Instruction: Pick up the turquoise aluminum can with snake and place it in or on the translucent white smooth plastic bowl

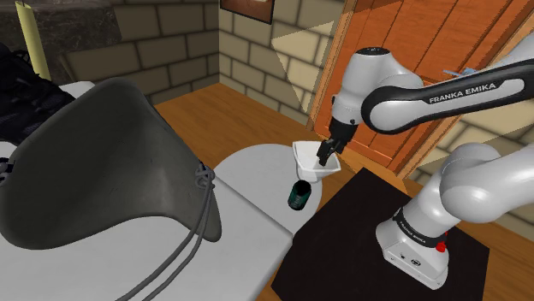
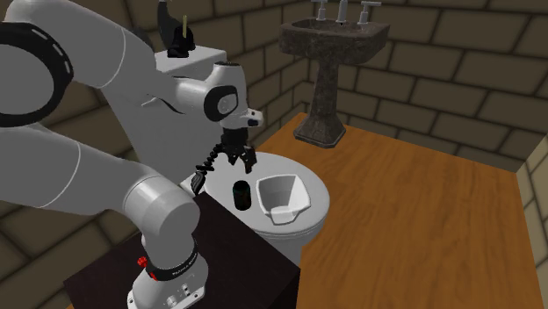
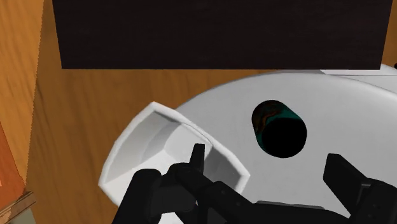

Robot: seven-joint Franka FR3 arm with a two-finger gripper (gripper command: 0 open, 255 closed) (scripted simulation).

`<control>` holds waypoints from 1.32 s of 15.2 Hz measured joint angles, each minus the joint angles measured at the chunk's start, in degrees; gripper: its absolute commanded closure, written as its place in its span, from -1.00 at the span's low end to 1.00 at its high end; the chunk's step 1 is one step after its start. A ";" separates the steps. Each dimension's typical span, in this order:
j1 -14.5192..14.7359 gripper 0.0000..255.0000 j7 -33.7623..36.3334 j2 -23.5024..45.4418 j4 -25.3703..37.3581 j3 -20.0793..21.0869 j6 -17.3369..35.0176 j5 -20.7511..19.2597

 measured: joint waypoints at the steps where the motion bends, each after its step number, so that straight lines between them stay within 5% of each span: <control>1: 0.20 -1.00 0.67 1.86 -0.53 0.51 2.57 0.47; 9: 0.46 -1.00 7.58 22.96 -1.95 5.64 26.65 1.60; 20: -1.95 -1.00 14.49 35.74 -1.67 6.64 39.26 -6.65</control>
